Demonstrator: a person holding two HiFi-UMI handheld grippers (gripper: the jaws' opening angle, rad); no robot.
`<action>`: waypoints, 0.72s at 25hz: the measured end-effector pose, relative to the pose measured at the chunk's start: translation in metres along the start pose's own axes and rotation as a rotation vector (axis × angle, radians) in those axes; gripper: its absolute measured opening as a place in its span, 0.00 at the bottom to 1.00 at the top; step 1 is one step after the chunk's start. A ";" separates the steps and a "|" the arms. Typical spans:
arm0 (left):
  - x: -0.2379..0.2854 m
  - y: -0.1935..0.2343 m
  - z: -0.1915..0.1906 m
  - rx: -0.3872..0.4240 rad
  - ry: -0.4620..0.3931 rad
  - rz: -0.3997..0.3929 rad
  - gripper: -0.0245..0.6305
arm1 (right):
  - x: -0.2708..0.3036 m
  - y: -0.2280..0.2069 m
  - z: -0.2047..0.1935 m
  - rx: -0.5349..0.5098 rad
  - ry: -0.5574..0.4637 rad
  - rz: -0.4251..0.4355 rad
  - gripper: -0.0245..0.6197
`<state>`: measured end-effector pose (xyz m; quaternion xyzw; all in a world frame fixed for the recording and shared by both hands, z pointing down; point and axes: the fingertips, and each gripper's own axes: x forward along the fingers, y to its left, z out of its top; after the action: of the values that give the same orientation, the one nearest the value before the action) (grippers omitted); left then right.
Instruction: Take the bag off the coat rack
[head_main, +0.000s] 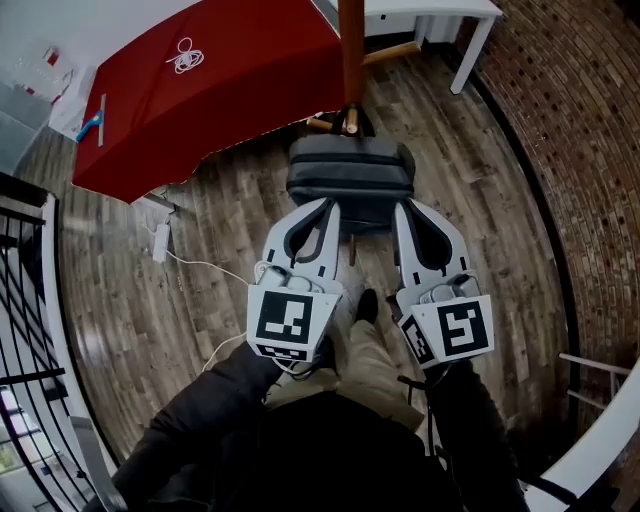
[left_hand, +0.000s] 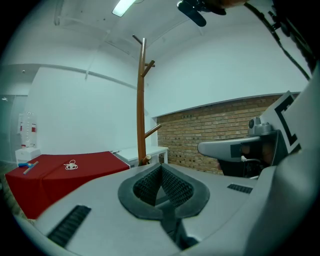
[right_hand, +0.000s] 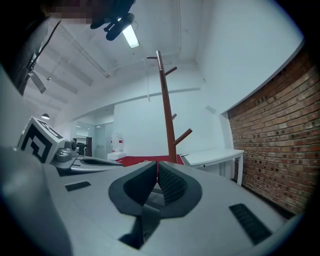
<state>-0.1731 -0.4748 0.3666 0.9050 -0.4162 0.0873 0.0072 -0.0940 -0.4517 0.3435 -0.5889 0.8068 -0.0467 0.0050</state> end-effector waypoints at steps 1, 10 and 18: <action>0.006 0.000 -0.001 0.000 0.004 0.005 0.05 | 0.003 -0.006 -0.003 0.002 0.006 0.002 0.05; 0.035 0.025 -0.007 -0.017 0.023 0.058 0.05 | 0.037 -0.027 -0.015 0.001 0.039 0.029 0.05; 0.062 0.042 -0.001 -0.015 0.018 0.109 0.05 | 0.064 -0.050 -0.011 -0.009 0.036 0.065 0.05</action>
<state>-0.1651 -0.5485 0.3757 0.8800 -0.4656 0.0924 0.0131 -0.0674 -0.5271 0.3619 -0.5616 0.8256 -0.0531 -0.0106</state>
